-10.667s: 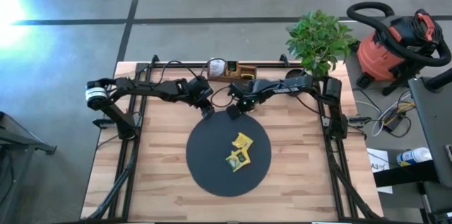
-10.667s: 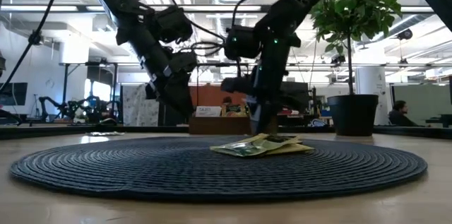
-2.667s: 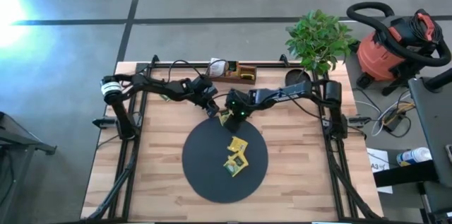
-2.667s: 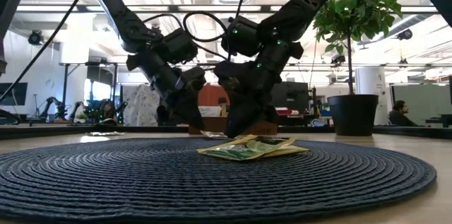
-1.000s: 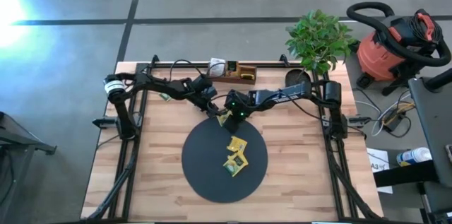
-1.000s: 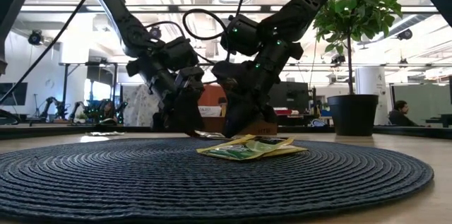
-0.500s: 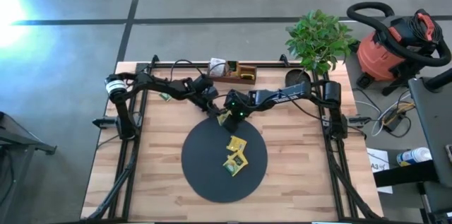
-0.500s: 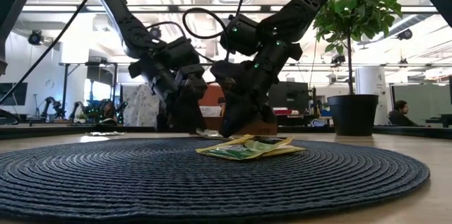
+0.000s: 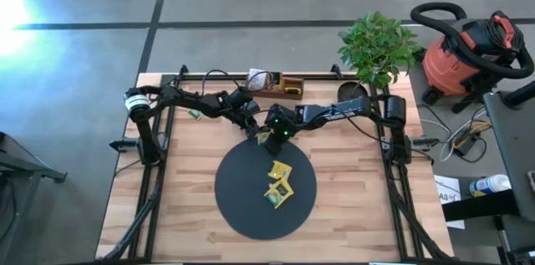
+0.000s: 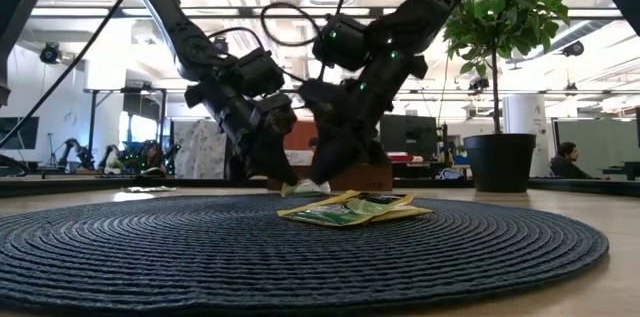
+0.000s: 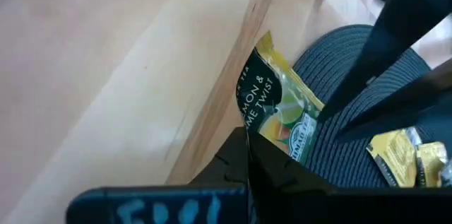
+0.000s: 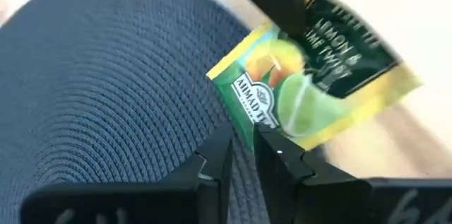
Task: Pick & Place Tea
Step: Put the green tea bag into the right section of the wooden organizer
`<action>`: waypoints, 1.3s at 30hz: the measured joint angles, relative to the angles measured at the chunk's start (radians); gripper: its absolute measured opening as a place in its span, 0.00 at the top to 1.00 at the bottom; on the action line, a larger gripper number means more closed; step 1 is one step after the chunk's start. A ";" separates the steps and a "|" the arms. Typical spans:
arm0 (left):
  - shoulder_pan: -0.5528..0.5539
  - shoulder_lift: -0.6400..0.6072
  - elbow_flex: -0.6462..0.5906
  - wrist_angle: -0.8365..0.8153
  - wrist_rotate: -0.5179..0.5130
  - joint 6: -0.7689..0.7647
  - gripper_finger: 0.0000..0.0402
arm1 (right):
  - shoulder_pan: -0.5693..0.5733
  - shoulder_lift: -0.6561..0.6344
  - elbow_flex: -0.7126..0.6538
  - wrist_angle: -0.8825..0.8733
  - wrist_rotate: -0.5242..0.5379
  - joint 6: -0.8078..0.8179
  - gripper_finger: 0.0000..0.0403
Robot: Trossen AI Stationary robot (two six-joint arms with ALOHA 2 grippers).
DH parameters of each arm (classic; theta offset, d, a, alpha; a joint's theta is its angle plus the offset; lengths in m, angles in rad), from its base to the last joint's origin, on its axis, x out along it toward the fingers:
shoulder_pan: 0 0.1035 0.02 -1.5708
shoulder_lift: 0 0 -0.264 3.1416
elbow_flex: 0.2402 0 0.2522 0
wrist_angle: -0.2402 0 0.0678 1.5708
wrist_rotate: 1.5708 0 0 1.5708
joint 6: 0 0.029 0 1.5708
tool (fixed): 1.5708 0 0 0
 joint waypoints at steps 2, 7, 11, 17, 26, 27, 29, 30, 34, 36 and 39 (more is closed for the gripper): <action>0.000 -0.005 0.000 0.000 -0.007 0.017 1.00 | -0.008 -0.029 0.000 -0.010 0.011 -0.020 0.85; 0.001 -0.036 0.004 -0.009 -0.038 0.079 1.00 | -0.035 -0.113 0.000 -0.070 0.068 -0.085 0.85; -0.004 -0.093 0.007 -0.009 -0.058 0.155 1.00 | -0.060 -0.183 0.002 -0.129 0.143 -0.189 0.85; -0.035 -0.195 0.008 -0.019 -0.180 0.341 1.00 | -0.081 -0.220 0.038 -0.263 0.144 -0.406 0.85; -0.067 -0.213 0.015 -0.048 -0.218 0.420 1.00 | -0.083 -0.222 0.144 -0.313 0.167 -0.589 0.85; -0.070 -0.213 0.015 -0.048 -0.224 0.426 1.00 | -0.083 -0.222 0.156 -0.316 0.168 -0.602 0.85; -0.078 -0.213 0.020 -0.048 -0.234 0.440 1.00 | -0.083 -0.219 0.179 -0.320 0.166 -0.619 0.85; -0.079 -0.213 0.025 -0.047 -0.237 0.448 1.00 | -0.082 -0.217 0.190 -0.327 0.165 -0.627 0.85; -0.080 -0.213 0.051 -0.045 -0.251 0.456 1.00 | -0.077 -0.200 0.209 -0.369 0.164 -0.649 0.78; -0.080 -0.213 0.062 -0.045 -0.267 0.463 1.00 | -0.076 -0.199 0.209 -0.386 0.162 -0.649 0.74; -0.080 -0.213 0.079 -0.046 -0.270 0.480 1.00 | -0.072 -0.201 0.210 -0.388 0.162 -0.649 0.68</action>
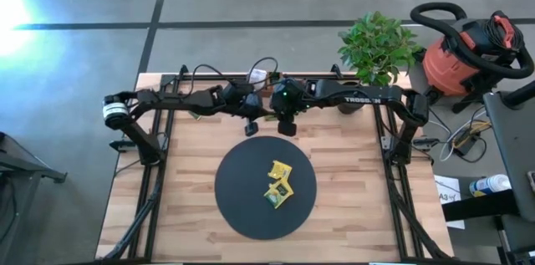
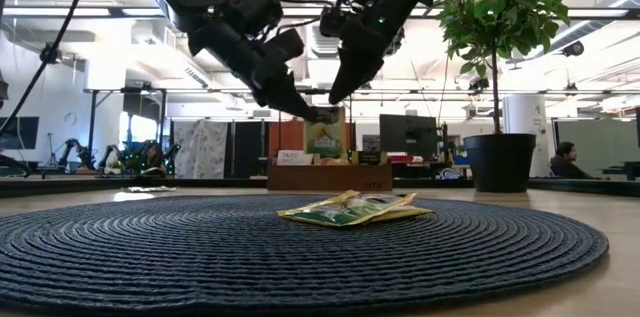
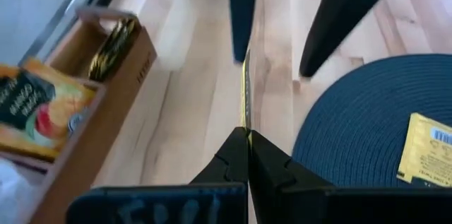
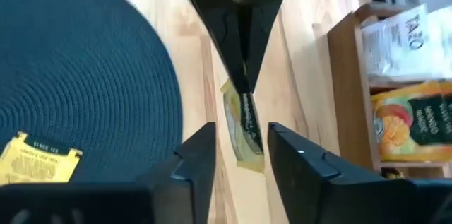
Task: Pick & Place Tea
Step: Put the green tea bag into the right section of the wooden organizer
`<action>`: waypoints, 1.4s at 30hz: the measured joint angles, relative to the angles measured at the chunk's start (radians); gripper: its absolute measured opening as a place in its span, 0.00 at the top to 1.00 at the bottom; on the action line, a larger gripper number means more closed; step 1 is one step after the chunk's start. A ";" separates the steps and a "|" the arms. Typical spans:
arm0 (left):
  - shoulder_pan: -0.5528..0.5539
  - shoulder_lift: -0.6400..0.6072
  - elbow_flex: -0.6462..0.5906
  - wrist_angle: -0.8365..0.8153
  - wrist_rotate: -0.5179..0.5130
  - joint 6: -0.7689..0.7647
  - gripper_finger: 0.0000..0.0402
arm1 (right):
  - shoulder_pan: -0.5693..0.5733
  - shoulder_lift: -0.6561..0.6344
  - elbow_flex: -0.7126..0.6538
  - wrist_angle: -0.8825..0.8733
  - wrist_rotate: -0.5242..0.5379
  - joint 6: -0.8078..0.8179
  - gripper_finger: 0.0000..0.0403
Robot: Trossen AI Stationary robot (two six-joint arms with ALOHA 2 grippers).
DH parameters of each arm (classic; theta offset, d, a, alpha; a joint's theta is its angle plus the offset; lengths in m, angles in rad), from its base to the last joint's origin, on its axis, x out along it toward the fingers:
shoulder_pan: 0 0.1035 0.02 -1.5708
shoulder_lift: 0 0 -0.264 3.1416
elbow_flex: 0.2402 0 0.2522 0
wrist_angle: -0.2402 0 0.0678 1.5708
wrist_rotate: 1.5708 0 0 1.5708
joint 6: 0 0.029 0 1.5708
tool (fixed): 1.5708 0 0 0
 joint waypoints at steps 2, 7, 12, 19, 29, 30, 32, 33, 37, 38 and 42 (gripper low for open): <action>0.000 0.000 0.012 0.001 0.001 0.007 1.00 | 0.000 0.000 0.001 -0.003 0.001 0.000 0.64; -0.003 0.000 0.027 0.001 0.002 0.019 1.00 | 0.001 0.000 0.000 -0.002 0.031 0.002 0.61; -0.009 0.000 0.028 0.000 0.003 0.023 1.00 | 0.000 0.000 -0.001 -0.004 0.037 0.003 0.65; -0.025 0.000 0.028 0.000 0.003 0.023 1.00 | 0.000 0.000 -0.001 -0.006 0.037 0.003 0.78; -0.036 0.000 0.028 0.014 -0.018 0.024 1.00 | 0.000 0.000 -0.002 -0.032 0.034 0.003 0.97; -0.036 0.000 0.028 0.017 -0.021 0.024 1.00 | 0.000 0.000 -0.002 -0.035 0.034 0.003 0.97; -0.036 0.000 0.028 0.023 -0.029 0.024 1.00 | 0.000 0.000 -0.002 -0.038 0.036 0.003 0.98; -0.036 0.000 0.028 0.027 -0.031 0.024 1.00 | 0.000 0.000 -0.002 -0.039 0.044 0.003 0.98; -0.037 0.000 0.028 0.038 -0.067 0.019 0.99 | 0.000 0.000 -0.002 -0.035 0.109 0.003 0.98; -0.036 -0.002 0.028 0.035 -0.077 0.012 0.98 | 0.000 0.000 -0.002 -0.041 0.135 0.003 0.98; -0.036 -0.007 0.028 0.035 -0.091 -0.030 0.92 | -0.008 0.000 -0.003 -0.047 0.254 0.003 0.98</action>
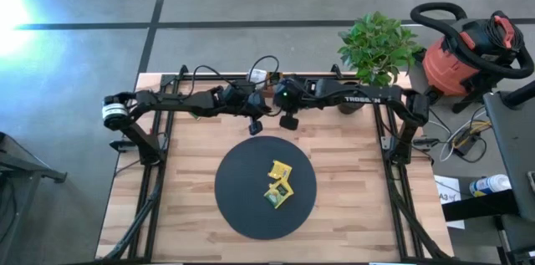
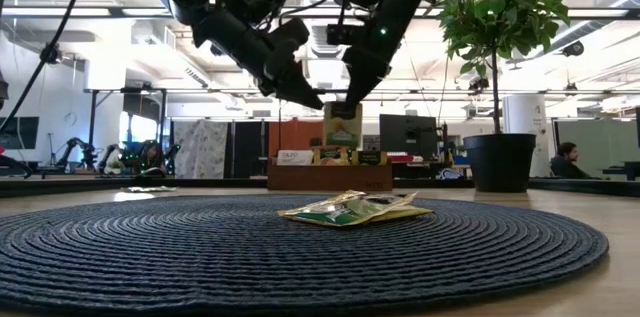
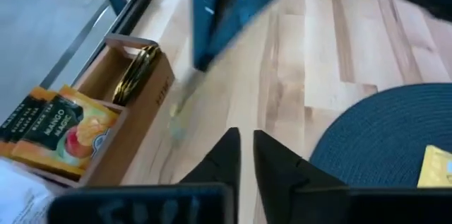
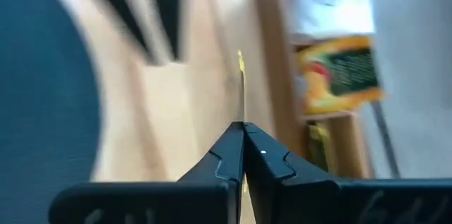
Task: Pick & Place Tea
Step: Put the green tea bag into the right section of the wooden organizer
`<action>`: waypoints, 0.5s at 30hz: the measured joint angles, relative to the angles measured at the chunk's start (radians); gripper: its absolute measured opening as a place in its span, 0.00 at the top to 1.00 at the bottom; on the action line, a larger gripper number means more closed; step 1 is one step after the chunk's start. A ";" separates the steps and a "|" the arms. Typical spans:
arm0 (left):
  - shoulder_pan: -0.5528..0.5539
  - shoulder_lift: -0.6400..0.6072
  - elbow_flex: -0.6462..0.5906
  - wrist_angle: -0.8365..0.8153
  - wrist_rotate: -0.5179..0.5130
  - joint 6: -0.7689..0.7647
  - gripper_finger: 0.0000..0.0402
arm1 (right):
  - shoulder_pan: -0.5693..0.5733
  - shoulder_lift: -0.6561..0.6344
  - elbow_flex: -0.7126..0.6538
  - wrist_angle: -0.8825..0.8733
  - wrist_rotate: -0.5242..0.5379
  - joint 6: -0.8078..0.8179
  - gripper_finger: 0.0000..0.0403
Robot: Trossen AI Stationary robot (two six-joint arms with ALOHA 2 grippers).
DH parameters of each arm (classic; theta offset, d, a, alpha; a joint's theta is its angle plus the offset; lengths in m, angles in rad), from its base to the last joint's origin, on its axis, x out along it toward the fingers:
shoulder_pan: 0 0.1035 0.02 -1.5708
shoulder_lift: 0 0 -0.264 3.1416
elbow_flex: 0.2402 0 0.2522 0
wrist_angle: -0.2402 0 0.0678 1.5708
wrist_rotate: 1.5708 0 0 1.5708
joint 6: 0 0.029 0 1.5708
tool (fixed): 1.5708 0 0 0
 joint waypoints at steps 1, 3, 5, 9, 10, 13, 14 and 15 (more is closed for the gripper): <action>-0.001 -0.001 0.000 0.000 -0.008 -0.010 0.90 | -0.005 0.000 0.000 0.000 0.017 0.000 0.98; -0.001 -0.002 0.000 -0.001 -0.033 -0.023 0.85 | -0.016 0.000 0.004 -0.004 0.046 0.009 0.98; 0.000 -0.003 0.000 -0.005 -0.074 -0.025 0.81 | -0.034 0.000 0.009 -0.002 0.084 0.026 0.98; 0.001 -0.018 -0.007 -0.015 -0.128 -0.040 0.76 | -0.101 0.000 0.010 -0.005 0.109 0.025 0.98; 0.001 -0.024 -0.010 -0.018 -0.129 -0.046 0.75 | -0.121 0.000 0.010 -0.005 0.103 0.006 0.98; 0.000 -0.042 -0.023 -0.025 -0.129 -0.072 0.75 | -0.177 0.000 0.010 -0.004 0.068 -0.043 0.98; 0.000 -0.049 -0.029 -0.026 -0.129 -0.080 0.75 | -0.192 0.001 0.010 -0.004 0.064 -0.050 0.98; 0.000 -0.053 -0.036 -0.027 -0.130 -0.088 0.75 | -0.205 0.002 0.010 -0.005 0.056 -0.059 0.98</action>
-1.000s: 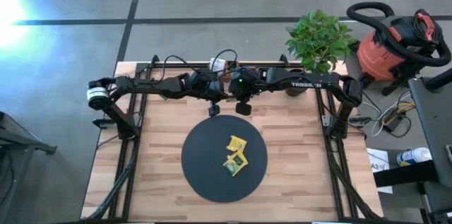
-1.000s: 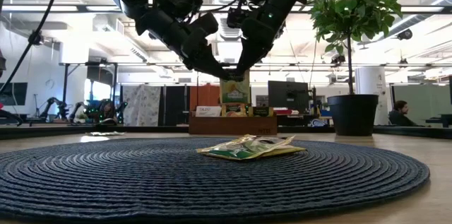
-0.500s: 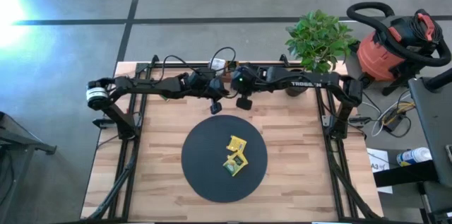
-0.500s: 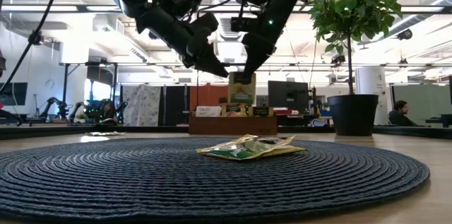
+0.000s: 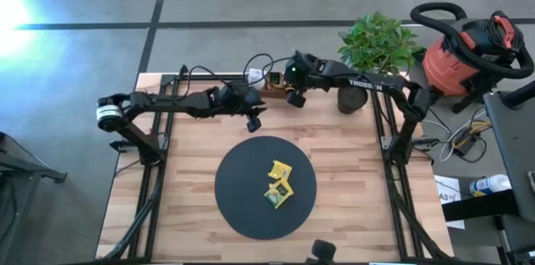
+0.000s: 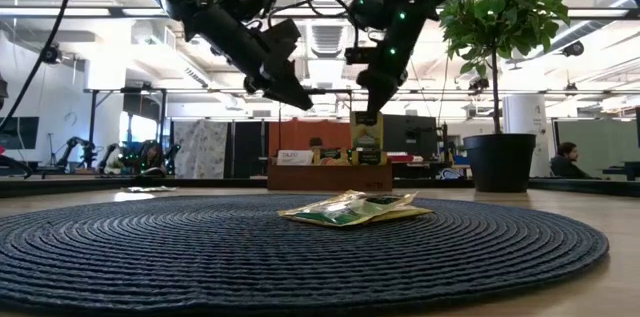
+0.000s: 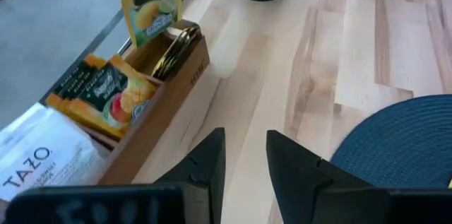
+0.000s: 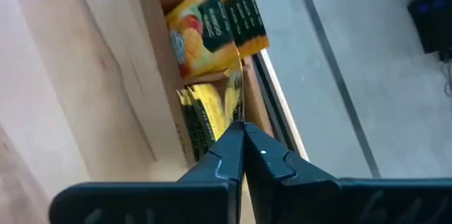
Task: Pick & Place Tea
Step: Put the green tea bag into the right section of the wooden organizer
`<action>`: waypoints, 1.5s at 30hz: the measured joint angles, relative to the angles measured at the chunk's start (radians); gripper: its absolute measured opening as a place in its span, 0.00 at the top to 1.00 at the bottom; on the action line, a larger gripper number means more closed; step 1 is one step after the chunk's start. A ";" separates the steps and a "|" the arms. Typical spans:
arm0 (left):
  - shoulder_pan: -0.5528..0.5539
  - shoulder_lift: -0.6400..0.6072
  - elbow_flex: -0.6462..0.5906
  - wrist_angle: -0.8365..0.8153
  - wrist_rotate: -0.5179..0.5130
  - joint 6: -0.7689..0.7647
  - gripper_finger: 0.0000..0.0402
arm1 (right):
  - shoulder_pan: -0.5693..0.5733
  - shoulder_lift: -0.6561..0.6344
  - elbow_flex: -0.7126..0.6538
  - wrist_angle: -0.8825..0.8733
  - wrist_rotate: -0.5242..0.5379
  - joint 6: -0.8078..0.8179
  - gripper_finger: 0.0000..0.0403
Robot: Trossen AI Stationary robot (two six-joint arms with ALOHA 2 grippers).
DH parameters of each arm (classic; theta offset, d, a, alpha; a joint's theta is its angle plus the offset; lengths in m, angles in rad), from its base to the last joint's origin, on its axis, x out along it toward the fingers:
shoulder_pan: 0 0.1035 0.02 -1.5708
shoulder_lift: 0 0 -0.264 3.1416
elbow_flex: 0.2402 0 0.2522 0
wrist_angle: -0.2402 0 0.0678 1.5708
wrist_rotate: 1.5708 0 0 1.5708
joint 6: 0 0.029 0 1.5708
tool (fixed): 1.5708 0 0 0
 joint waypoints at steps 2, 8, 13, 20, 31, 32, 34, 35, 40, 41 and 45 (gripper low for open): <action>0.000 -0.010 -0.012 0.000 -0.001 -0.015 0.75 | -0.022 0.000 0.000 -0.004 -0.059 -0.019 0.98; 0.000 -0.015 -0.039 -0.001 -0.003 -0.060 0.75 | -0.018 0.000 0.009 -0.035 -0.094 -0.033 0.98; 0.000 -0.015 -0.061 0.000 -0.003 -0.069 0.75 | 0.011 0.000 0.042 -0.061 -0.151 -0.053 0.98; 0.000 -0.015 -0.077 0.012 -0.003 -0.083 0.75 | 0.036 0.001 0.049 -0.113 -0.221 -0.043 0.98; 0.000 -0.015 -0.078 0.039 -0.003 -0.083 0.75 | 0.028 0.033 0.012 -0.078 -0.051 -0.026 0.98; 0.000 -0.015 -0.078 0.038 -0.003 -0.083 0.75 | 0.023 0.034 0.008 -0.076 -0.049 -0.026 0.98; 0.000 -0.015 -0.078 0.038 -0.003 -0.083 0.75 | 0.010 0.035 0.000 -0.076 -0.049 -0.026 0.98; 0.000 -0.015 -0.078 0.039 -0.003 -0.083 0.75 | 0.003 0.035 -0.004 -0.075 -0.049 -0.026 0.98; 0.001 -0.015 -0.078 0.038 -0.003 -0.083 0.75 | -0.034 0.035 -0.018 -0.067 -0.045 -0.026 0.98; 0.002 -0.015 -0.078 0.039 -0.003 -0.083 0.75 | -0.040 0.035 -0.018 -0.062 -0.045 -0.026 0.98; 0.002 -0.015 -0.078 0.038 -0.003 -0.083 0.75 | -0.056 0.035 -0.019 -0.020 -0.048 -0.034 0.98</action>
